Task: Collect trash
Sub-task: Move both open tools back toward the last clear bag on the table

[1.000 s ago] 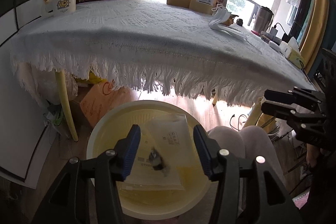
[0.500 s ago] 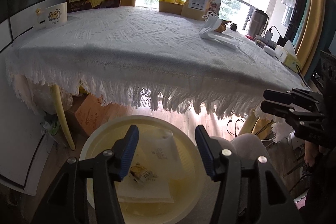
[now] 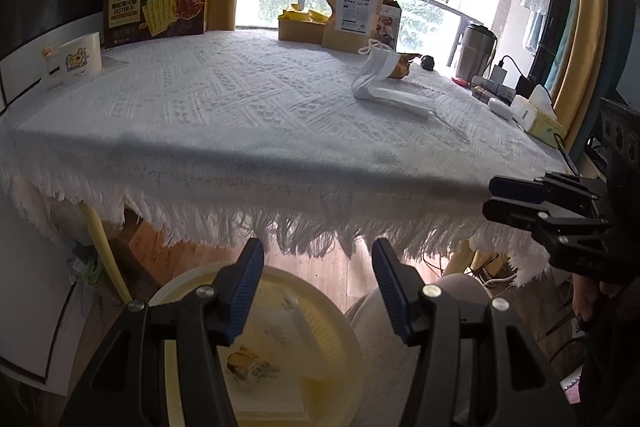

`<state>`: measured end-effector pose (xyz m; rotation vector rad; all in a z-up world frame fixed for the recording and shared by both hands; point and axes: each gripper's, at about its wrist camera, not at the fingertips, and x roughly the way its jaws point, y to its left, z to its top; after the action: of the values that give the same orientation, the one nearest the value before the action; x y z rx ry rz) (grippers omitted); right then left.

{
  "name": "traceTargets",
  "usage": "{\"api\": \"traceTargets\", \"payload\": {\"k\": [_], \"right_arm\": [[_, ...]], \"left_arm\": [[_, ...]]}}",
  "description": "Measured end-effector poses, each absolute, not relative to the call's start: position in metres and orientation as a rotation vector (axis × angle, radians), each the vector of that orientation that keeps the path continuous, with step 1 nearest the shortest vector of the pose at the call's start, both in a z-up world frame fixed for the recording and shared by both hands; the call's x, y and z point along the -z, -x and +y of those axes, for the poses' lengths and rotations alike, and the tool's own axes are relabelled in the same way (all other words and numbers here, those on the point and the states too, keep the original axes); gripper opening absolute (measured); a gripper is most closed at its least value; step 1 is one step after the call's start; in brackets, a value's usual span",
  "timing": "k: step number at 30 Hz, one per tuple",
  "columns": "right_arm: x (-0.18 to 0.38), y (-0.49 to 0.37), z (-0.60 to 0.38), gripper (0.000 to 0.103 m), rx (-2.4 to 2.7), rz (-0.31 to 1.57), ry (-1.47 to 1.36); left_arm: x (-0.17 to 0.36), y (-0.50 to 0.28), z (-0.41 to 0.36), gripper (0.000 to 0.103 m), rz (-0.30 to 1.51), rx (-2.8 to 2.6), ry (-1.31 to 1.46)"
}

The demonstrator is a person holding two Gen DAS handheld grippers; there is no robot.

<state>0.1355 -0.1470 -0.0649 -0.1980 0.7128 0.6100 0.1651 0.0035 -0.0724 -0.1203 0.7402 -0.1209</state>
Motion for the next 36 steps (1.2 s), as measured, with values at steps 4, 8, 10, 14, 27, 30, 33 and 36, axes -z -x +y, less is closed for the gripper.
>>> {"api": "traceTargets", "payload": {"k": [4,8,10,14,27,30,33,36], "right_arm": [[0.063,-0.144,-0.152,0.032,-0.605,0.710,0.191],[0.062,-0.152,-0.157,0.032,-0.603,0.708,0.184],[0.061,-0.156,-0.160,0.032,-0.602,0.708,0.182],[0.059,-0.163,-0.165,0.032,-0.598,0.704,0.177],[0.051,-0.196,-0.184,0.032,-0.556,0.706,0.164],[0.049,-0.206,-0.189,0.032,-0.545,0.708,0.156],[0.049,-0.214,-0.191,0.032,-0.534,0.712,0.154],[0.048,-0.225,-0.194,0.033,-0.524,0.719,0.154]], "left_arm": [[0.068,-0.174,-0.003,0.056,0.728,0.133,0.109],[0.062,-0.183,-0.010,0.056,0.719,0.144,0.098],[0.060,-0.189,-0.014,0.056,0.714,0.149,0.096],[0.055,-0.201,-0.018,0.056,0.707,0.157,0.092],[0.043,-0.242,-0.031,0.056,0.689,0.189,0.065],[0.041,-0.255,-0.035,0.056,0.686,0.198,0.056],[0.039,-0.269,-0.038,0.056,0.684,0.209,0.055],[0.036,-0.286,-0.044,0.056,0.681,0.222,0.041]]}}
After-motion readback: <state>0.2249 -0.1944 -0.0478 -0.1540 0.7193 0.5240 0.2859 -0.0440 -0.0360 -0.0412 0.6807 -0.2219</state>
